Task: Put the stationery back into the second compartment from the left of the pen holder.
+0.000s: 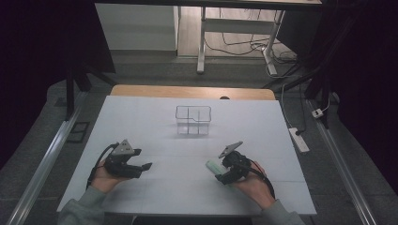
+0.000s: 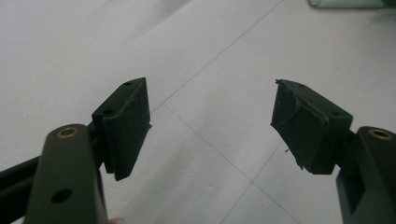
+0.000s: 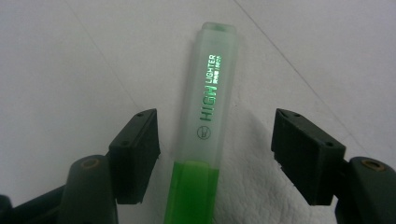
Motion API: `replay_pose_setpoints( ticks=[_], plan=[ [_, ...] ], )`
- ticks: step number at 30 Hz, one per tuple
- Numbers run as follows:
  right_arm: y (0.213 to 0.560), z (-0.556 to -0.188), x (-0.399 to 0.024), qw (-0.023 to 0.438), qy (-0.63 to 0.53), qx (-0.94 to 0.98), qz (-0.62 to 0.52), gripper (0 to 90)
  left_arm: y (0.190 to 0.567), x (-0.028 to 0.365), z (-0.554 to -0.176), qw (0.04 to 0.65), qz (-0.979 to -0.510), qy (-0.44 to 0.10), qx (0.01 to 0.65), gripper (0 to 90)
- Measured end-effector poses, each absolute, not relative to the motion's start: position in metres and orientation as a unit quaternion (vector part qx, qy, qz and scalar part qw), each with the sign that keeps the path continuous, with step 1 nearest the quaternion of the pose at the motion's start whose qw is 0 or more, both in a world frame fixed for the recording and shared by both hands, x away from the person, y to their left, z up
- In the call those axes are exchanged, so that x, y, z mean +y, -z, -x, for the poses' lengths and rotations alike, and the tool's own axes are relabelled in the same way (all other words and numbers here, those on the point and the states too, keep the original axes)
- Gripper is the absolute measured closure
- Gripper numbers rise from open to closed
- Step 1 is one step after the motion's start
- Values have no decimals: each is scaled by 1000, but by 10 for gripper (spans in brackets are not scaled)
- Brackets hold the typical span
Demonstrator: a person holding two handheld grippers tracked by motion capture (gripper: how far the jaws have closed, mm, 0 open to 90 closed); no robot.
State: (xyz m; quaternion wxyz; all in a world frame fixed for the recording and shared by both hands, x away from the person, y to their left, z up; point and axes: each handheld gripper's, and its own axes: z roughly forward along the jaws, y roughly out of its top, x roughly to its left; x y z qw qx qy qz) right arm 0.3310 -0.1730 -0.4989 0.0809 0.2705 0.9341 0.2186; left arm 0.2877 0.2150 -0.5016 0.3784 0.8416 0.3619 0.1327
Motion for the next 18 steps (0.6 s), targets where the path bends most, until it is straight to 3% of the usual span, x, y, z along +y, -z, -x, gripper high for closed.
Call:
replay_pose_setpoints(
  ticks=[5,12,14,18],
  plan=[
    [503,-330,-169,94,-198,939,-264,442,503,216,-289,376,-842,-132,364,275],
    [503,-331,-169,77,-197,937,-278,562,504,215,-289,371,-844,-132,363,274],
    [503,-331,-168,79,-196,937,-279,643,505,215,-289,369,-846,-135,361,275],
    [502,-332,-167,74,-189,937,-284,663,504,215,-289,368,-846,-137,361,275]
  ],
)
